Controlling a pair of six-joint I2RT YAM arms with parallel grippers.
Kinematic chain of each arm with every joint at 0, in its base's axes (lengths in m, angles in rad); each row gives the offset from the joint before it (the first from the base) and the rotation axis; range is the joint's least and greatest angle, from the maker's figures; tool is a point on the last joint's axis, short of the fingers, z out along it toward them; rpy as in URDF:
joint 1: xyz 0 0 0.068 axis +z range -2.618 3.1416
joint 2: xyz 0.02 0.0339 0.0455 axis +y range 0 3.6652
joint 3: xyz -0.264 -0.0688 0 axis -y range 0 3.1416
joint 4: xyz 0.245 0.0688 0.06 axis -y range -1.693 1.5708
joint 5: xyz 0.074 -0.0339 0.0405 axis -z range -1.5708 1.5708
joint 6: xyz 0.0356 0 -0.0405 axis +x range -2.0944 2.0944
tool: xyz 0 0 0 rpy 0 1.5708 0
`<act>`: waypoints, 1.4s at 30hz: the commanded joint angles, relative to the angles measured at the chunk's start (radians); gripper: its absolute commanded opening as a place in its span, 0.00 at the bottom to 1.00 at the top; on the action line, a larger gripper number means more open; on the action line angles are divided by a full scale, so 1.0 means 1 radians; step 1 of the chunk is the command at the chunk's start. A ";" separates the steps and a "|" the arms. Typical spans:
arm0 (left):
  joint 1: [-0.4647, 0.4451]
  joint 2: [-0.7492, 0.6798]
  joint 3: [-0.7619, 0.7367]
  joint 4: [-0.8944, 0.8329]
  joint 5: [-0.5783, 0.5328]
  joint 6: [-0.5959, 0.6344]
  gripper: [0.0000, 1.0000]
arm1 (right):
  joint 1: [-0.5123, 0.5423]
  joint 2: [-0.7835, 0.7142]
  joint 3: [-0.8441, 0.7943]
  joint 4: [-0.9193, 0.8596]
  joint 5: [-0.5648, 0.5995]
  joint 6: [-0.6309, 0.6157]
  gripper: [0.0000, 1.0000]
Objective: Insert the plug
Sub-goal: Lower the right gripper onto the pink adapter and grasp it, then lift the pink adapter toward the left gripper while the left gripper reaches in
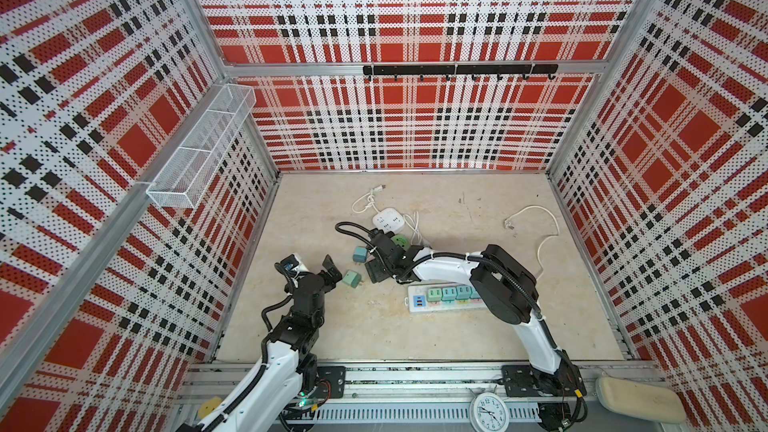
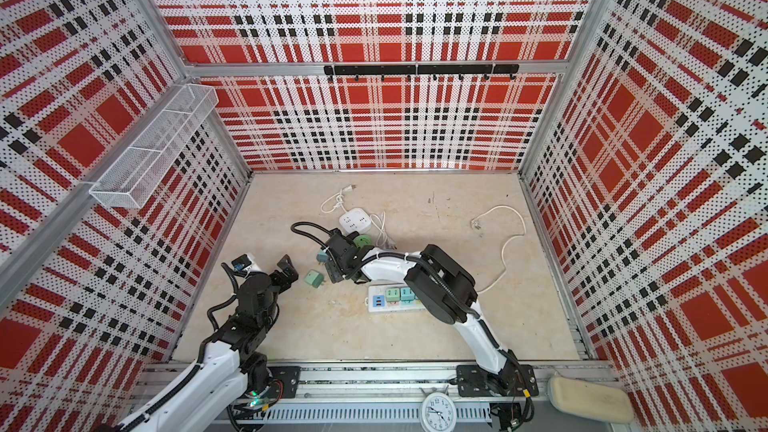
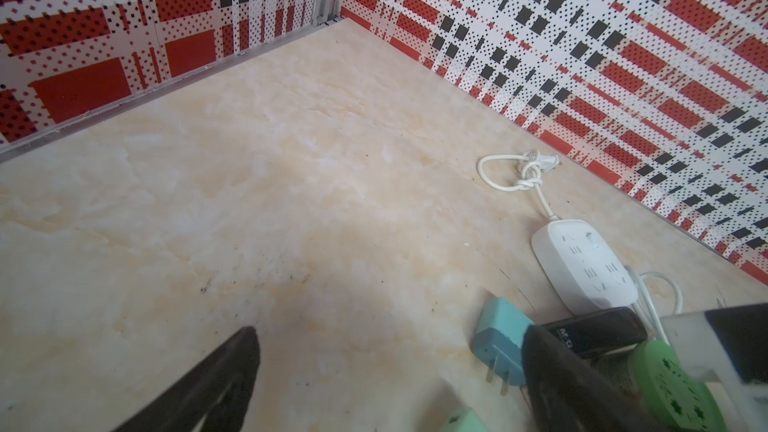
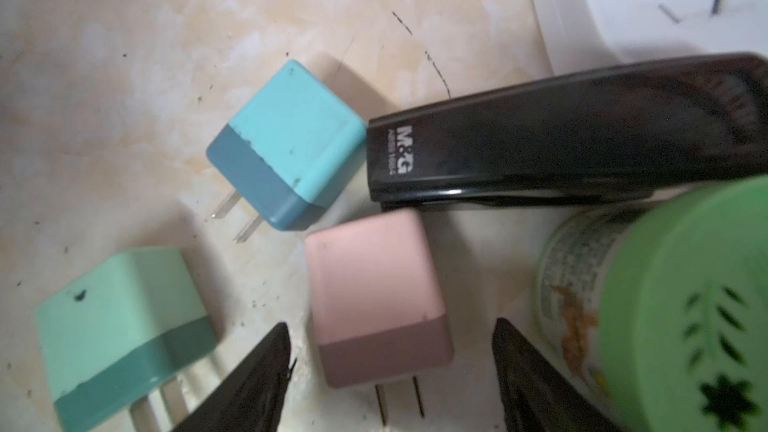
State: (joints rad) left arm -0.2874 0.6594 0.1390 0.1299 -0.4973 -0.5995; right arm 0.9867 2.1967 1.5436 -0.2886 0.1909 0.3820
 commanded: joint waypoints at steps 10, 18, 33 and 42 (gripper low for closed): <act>0.008 0.005 0.007 -0.006 -0.002 -0.023 0.99 | -0.003 0.064 0.050 0.041 -0.091 -0.043 0.51; 0.008 0.006 0.007 0.004 0.031 -0.013 0.99 | 0.003 -0.022 -0.058 0.102 -0.077 -0.043 0.37; 0.024 -0.036 -0.002 0.045 0.213 0.095 0.99 | 0.047 -0.504 -0.558 0.508 0.055 -0.249 0.25; 0.028 -0.116 -0.025 0.019 0.179 0.074 0.99 | 0.027 -0.711 -0.805 0.762 0.111 -0.418 0.15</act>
State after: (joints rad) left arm -0.2695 0.5636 0.1177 0.1474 -0.3367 -0.5301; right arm 1.0119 1.5440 0.7891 0.2913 0.2771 0.0639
